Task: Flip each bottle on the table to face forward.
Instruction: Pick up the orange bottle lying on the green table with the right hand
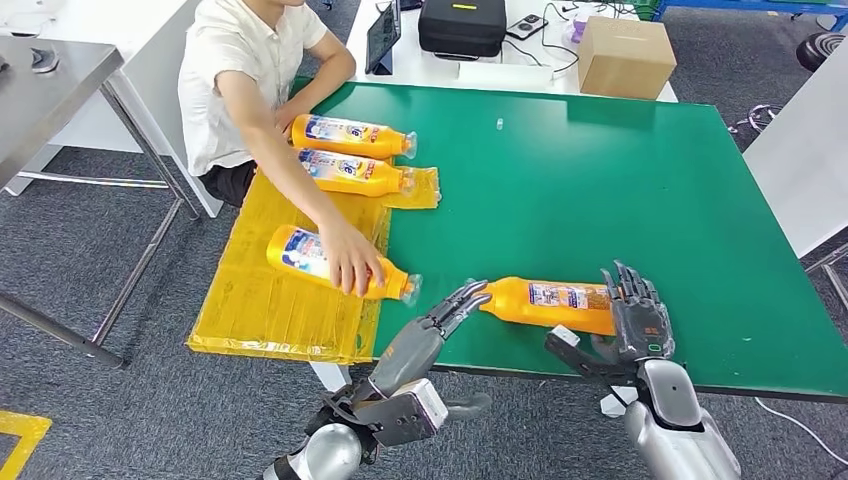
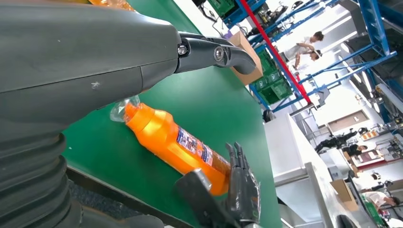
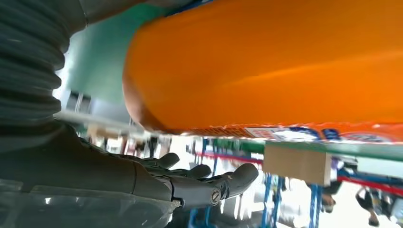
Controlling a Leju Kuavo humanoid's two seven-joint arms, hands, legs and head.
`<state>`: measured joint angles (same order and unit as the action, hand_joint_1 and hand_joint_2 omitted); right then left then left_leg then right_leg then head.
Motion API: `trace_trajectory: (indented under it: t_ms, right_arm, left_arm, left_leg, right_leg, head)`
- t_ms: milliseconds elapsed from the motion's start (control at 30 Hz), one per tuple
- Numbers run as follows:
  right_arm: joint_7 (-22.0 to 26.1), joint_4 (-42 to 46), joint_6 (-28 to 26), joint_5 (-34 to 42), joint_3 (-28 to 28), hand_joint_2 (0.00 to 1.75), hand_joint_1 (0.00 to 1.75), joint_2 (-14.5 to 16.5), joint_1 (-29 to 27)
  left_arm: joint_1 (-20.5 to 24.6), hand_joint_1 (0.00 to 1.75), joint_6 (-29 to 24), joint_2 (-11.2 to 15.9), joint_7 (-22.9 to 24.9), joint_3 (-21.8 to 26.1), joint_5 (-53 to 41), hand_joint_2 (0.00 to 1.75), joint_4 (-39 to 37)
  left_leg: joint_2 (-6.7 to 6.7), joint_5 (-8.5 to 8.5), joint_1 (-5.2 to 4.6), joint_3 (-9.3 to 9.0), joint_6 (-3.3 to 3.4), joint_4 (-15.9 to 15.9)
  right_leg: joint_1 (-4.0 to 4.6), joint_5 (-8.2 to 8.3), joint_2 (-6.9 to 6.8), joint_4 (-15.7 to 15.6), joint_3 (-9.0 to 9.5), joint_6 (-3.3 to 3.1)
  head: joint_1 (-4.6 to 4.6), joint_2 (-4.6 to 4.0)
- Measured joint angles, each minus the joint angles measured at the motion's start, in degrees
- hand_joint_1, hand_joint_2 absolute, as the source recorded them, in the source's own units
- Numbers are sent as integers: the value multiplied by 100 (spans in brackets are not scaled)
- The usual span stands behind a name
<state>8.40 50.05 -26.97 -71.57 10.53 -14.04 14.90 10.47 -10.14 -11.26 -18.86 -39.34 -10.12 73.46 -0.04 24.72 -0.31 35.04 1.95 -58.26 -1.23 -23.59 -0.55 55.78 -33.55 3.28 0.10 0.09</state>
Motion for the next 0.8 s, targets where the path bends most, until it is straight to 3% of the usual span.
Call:
trace_trajectory:
  t_ms: [33, 67, 133, 167, 200, 533, 800]
  right_arm:
    - [58, -81, 68, 128, -2, 175, 25, 9, 49]
    - [100, -168, 120, 229, -3, 175, 57, 16, 101]
    - [132, -366, 152, 315, 10, 175, 138, 28, 193]
    - [145, -464, 146, 328, 22, 175, 164, 34, 233]
    - [170, -563, 141, 339, 37, 175, 173, 40, 269]
    - [707, -1170, 282, 608, 119, 175, 175, 51, 670]
    - [777, -1350, 273, 648, 158, 175, 175, 53, 783]
  left_arm:
    - [1, 0, 10, 0, 3, 1, 1, 175, 0]
    - [3, 0, 25, 0, 8, 1, 2, 175, 0]
    - [9, 0, 56, 0, 16, 2, 5, 175, 0]
    - [12, 0, 67, 0, 18, 2, 7, 175, 0]
    - [17, 0, 73, 0, 19, 2, 10, 175, 0]
    - [92, 0, 251, 0, 15, -2, 204, 175, -4]
    - [124, 0, 277, 0, 13, -4, 229, 175, -19]
  left_leg:
    - [8, 3, 0, -10, -1, 0]
    - [16, 7, 1, -22, -2, 0]
    - [27, 17, 1, -47, -4, 1]
    - [31, 20, 1, -58, -5, 1]
    - [35, 21, 1, -66, -5, 2]
    - [46, 4, 1, -90, 9, 2]
    - [48, 5, 4, -88, 8, 2]
  right_leg:
    - [0, 0, 6, -1, 6, 0]
    - [1, 0, 14, -2, 14, 0]
    - [1, -2, 25, -3, 32, -2]
    - [1, -2, 29, -4, 40, -2]
    - [1, -3, 31, -4, 47, -3]
    - [1, 19, 33, -5, 65, -1]
    - [4, 18, 34, -4, 62, -5]
  head:
    - [0, 0]
    - [0, 0]
    - [0, 0]
    - [0, 0]
    - [0, 0]
    - [1, 0]
    - [0, 0]
